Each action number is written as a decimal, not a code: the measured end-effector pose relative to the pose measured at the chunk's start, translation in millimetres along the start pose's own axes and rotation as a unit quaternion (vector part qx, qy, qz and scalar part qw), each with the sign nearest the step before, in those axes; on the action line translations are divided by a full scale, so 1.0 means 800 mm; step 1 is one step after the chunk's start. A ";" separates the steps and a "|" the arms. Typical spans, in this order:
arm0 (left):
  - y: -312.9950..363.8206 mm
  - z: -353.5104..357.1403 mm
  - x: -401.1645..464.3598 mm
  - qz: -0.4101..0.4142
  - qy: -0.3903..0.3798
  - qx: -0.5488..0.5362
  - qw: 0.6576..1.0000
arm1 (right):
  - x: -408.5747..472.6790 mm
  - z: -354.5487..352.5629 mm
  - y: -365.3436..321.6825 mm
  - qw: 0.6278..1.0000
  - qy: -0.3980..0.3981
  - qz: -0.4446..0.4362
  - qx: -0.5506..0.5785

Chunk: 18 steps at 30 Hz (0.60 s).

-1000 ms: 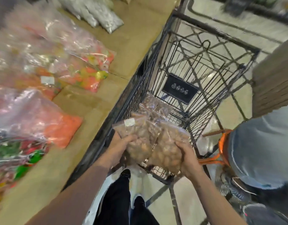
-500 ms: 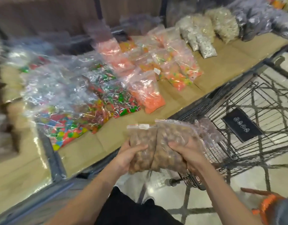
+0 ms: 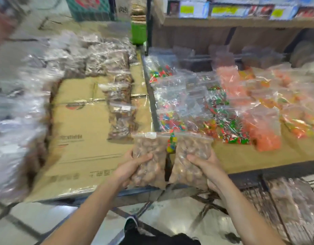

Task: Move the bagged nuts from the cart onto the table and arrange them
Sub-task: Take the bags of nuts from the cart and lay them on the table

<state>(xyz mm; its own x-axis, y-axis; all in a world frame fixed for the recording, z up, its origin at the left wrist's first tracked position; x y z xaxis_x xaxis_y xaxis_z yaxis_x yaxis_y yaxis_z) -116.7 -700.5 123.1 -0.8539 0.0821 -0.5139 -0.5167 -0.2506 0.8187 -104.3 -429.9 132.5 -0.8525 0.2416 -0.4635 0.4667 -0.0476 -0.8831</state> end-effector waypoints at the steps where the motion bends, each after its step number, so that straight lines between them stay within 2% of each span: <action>1: 0.011 -0.030 -0.001 0.000 0.007 -0.014 1.000 | 0.002 0.032 -0.006 1.000 -0.006 -0.009 0.001; 5: 0.042 -0.130 -0.003 0.012 0.038 -0.069 0.997 | 0.008 0.140 -0.022 0.999 -0.042 -0.025 0.001; 8: 0.061 -0.184 0.000 0.020 0.086 -0.088 0.992 | 0.008 0.208 -0.028 0.995 -0.097 0.001 0.025; 12: 0.078 -0.227 0.016 0.036 0.122 -0.093 0.988 | 0.017 0.270 -0.040 0.990 -0.141 0.020 0.018; 18: 0.109 -0.264 0.054 0.041 0.188 -0.100 0.976 | 0.063 0.329 -0.072 0.988 -0.156 0.020 0.011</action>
<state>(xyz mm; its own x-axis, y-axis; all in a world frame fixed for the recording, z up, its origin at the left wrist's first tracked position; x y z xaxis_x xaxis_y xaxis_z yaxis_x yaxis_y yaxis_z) -185.7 -922.2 118.2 -0.7897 -0.2967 -0.5370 -0.3928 -0.4278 0.8140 -236.0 -670.1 141.3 -0.8662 -0.0706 -0.4946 0.4990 -0.0721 -0.8636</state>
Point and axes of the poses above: each hand's wrist, its own x-axis towards the middle knuckle, its own z-axis out of the palm, y = z × x, the point moved 6 cm from there along x, towards the middle knuckle, and after that the axes turned 3 degrees about y, right-handed, at the moved point
